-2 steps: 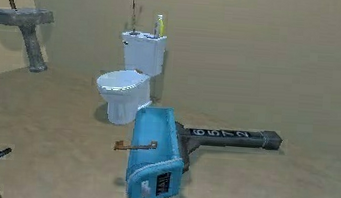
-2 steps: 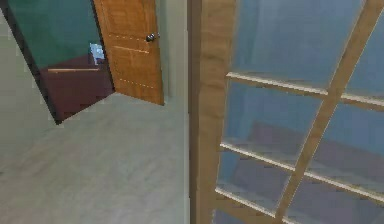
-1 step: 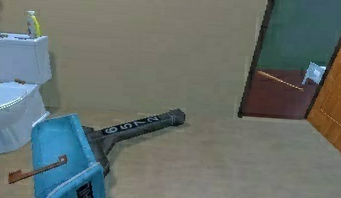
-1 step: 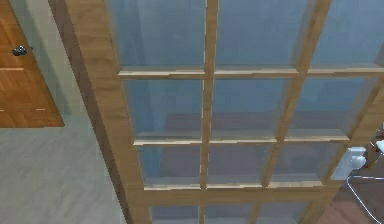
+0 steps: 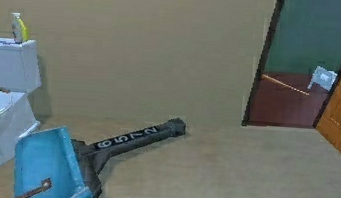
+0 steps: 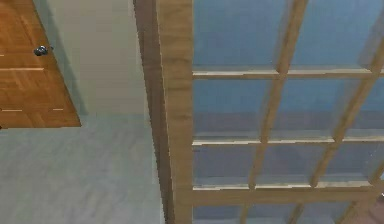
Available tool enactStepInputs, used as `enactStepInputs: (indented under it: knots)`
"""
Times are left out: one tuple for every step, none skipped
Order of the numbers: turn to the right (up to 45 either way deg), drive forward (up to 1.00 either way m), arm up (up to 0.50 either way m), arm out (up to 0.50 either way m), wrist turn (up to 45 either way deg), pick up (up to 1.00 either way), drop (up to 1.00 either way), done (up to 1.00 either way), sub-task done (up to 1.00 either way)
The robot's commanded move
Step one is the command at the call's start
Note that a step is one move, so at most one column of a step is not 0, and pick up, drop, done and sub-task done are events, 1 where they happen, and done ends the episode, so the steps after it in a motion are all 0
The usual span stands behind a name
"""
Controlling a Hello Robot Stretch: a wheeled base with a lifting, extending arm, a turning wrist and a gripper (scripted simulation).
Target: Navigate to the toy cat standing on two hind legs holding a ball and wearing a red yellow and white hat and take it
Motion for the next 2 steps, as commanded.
enactStepInputs:
  knots:
    - [24.0,0.0,0.0,0.0,0.0,0.0,0.0,0.0,0.0]
    - [0.0,0.3,0.0,0.0,0.0,0.0,0.0,0.0,0.0]
